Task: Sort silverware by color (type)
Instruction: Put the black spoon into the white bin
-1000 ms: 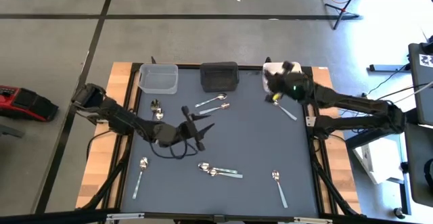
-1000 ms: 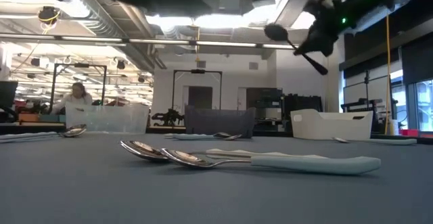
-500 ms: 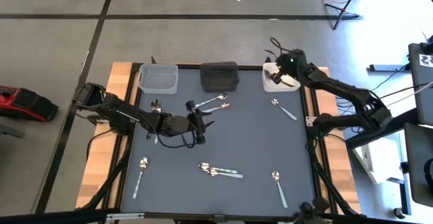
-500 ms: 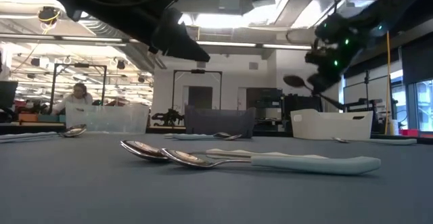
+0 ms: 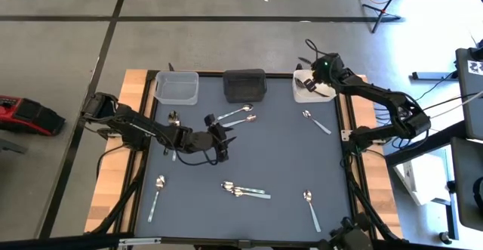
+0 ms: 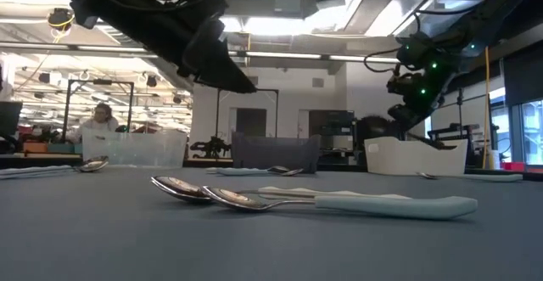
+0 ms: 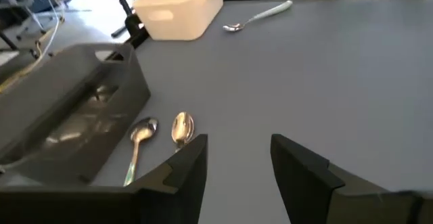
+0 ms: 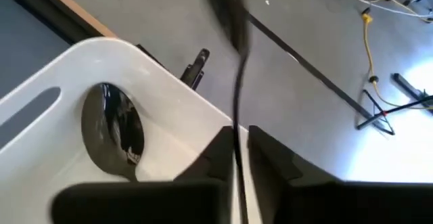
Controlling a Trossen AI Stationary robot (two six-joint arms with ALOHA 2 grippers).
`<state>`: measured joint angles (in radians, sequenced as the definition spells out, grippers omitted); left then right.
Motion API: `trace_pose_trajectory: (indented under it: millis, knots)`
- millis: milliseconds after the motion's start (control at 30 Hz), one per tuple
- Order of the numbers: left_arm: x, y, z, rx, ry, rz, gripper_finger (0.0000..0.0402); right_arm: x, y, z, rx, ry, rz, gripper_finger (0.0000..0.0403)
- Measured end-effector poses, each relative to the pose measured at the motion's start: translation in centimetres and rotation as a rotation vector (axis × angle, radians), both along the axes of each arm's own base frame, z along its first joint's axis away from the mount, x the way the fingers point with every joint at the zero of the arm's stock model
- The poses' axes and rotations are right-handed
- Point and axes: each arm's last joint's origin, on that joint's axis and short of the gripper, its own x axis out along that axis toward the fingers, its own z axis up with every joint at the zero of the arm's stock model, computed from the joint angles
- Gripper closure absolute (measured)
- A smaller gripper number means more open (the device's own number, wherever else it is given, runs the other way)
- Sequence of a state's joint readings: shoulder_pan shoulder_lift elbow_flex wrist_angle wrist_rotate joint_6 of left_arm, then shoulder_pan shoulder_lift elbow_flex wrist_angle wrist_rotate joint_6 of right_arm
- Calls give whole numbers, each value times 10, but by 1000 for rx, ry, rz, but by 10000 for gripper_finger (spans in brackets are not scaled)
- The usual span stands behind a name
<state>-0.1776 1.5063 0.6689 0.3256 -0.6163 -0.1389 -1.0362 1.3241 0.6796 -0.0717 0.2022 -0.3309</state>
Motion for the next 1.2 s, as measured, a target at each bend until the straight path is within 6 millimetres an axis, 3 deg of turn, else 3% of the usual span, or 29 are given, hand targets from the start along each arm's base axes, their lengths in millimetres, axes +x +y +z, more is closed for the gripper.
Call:
trace_pose_trajectory:
  millis: [200,333,500,633,767,967,1200]
  knots:
    - [-6,1,-3,-78,32,47,245,0,2,2,6,-7,10,265]
    - [-23,4,5,-178,90,139,245,-1,6,12,-17,-68,43,236]
    - [-54,11,19,-276,197,305,245,11,22,32,-56,-200,177,229]
    - [-79,26,16,-405,279,534,245,30,44,45,-79,-274,334,228]
    - [-99,39,8,-554,475,696,245,57,69,51,-81,-343,481,228]
    - [-112,50,4,-594,627,816,245,93,107,53,-123,-430,703,228]
    - [-126,60,-10,-670,744,900,246,115,138,44,-107,-449,843,228]
